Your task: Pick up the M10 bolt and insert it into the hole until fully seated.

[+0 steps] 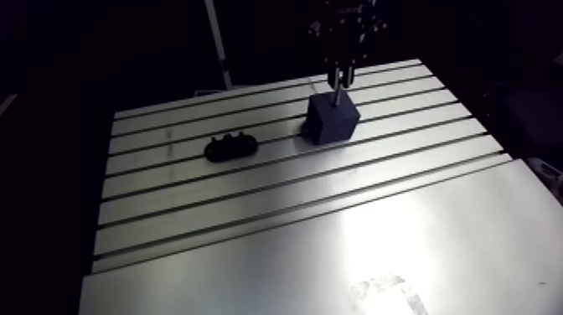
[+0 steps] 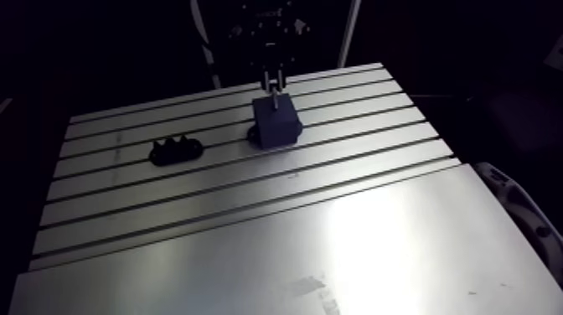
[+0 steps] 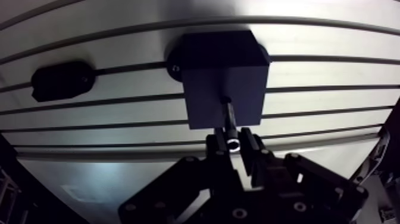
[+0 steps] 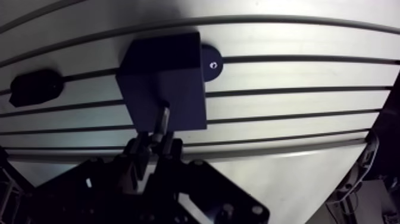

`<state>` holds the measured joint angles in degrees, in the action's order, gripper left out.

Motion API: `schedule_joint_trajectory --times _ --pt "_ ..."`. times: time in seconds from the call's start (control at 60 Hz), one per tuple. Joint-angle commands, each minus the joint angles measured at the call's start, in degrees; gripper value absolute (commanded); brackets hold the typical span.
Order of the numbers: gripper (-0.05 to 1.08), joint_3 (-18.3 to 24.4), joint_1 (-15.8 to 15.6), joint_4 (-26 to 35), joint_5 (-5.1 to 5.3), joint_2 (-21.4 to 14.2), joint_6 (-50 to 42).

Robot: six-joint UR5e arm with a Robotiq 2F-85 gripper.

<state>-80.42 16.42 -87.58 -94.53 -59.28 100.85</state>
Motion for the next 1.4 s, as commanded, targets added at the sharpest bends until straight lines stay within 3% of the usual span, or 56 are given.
schedule_joint_trajectory --times 0.017,1.4 --pt "1.08 -0.04 0.01 -0.07 0.0 0.01 0.0" --pt "1.08 -0.21 0.02 -0.17 0.09 0.1 -0.08"
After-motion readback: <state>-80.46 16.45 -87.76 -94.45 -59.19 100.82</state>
